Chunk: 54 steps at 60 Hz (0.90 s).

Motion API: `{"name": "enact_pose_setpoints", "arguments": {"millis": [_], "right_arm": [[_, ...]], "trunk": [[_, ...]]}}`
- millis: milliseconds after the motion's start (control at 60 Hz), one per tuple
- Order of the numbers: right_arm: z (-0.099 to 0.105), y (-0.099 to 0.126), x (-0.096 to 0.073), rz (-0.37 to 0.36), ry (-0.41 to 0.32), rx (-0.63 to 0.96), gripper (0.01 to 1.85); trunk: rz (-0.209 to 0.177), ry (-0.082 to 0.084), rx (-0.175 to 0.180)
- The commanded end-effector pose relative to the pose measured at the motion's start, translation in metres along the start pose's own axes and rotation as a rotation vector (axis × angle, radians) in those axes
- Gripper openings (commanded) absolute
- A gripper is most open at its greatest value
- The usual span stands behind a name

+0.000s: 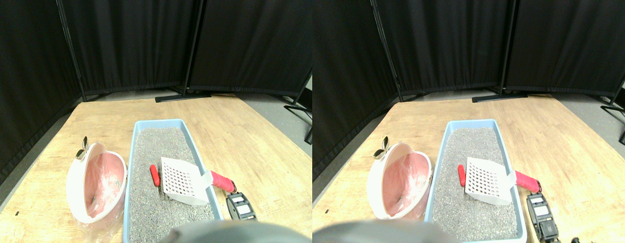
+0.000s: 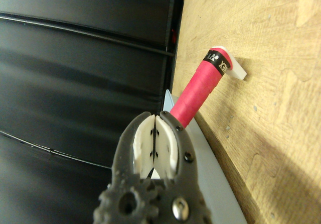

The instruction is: Scoop (unimanual)

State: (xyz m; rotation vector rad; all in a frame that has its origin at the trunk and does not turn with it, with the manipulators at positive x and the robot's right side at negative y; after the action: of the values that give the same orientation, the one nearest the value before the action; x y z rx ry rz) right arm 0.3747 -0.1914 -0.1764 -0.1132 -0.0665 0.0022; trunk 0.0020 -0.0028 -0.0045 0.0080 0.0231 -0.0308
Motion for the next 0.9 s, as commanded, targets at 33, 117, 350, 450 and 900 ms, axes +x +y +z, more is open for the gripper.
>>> {"name": "enact_pose_setpoints", "arguments": {"millis": [33,117,350,450,900], "right_arm": [[0.007,-0.001,0.001,-0.007,-0.039,-0.01,0.44],[0.007,-0.001,0.001,0.005,-0.048,-0.016,0.45],[0.007,-0.003,0.001,0.019,-0.072,0.005,0.44],[0.006,-0.005,0.001,0.022,-0.118,0.087,0.48],[-0.001,-0.009,0.014,0.047,-0.095,0.262,1.04]], "trunk": [[0.003,-0.001,-0.005],[0.0,-0.001,-0.003],[-0.005,0.003,0.0],[-0.005,0.003,-0.001],[-0.007,0.009,-0.014]]}}
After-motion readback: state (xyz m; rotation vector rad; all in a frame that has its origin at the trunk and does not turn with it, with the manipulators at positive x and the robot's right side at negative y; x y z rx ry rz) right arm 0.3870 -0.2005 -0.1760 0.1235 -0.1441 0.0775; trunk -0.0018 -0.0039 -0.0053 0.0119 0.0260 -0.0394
